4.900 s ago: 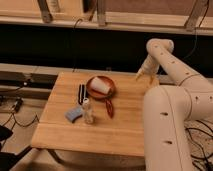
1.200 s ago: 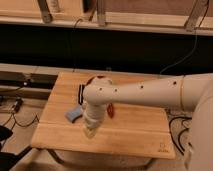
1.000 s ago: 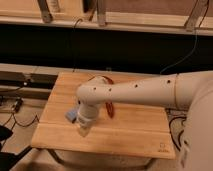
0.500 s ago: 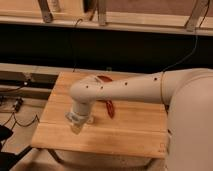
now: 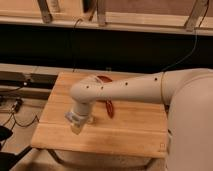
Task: Knock the bottle over
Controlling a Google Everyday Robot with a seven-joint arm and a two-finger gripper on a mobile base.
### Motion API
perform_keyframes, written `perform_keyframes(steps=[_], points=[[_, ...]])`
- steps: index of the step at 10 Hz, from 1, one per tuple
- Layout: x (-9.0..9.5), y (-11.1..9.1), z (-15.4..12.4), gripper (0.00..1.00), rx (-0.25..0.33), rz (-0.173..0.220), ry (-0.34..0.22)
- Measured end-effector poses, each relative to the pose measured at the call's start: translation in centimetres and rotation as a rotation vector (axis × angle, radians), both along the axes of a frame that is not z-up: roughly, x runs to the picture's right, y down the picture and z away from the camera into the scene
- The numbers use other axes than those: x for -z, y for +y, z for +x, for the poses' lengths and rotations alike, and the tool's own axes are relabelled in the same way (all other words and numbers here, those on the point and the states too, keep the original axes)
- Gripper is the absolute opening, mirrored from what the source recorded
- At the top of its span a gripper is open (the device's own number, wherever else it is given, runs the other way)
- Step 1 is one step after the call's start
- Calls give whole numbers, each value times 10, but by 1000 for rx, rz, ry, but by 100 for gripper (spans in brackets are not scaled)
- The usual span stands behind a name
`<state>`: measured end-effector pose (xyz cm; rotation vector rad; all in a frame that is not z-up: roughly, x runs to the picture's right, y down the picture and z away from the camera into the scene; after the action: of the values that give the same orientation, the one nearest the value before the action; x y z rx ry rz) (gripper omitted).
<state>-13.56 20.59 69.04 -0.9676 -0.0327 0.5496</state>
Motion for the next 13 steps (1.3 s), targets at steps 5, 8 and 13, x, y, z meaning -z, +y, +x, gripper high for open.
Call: perform_keyframes(steps=[5,8,13], points=[[-38,0,-3,0,-17,-13,-2],[-60,-16,-11,0,-9,10,-19],[-95,-91,21,0,51,113,46]])
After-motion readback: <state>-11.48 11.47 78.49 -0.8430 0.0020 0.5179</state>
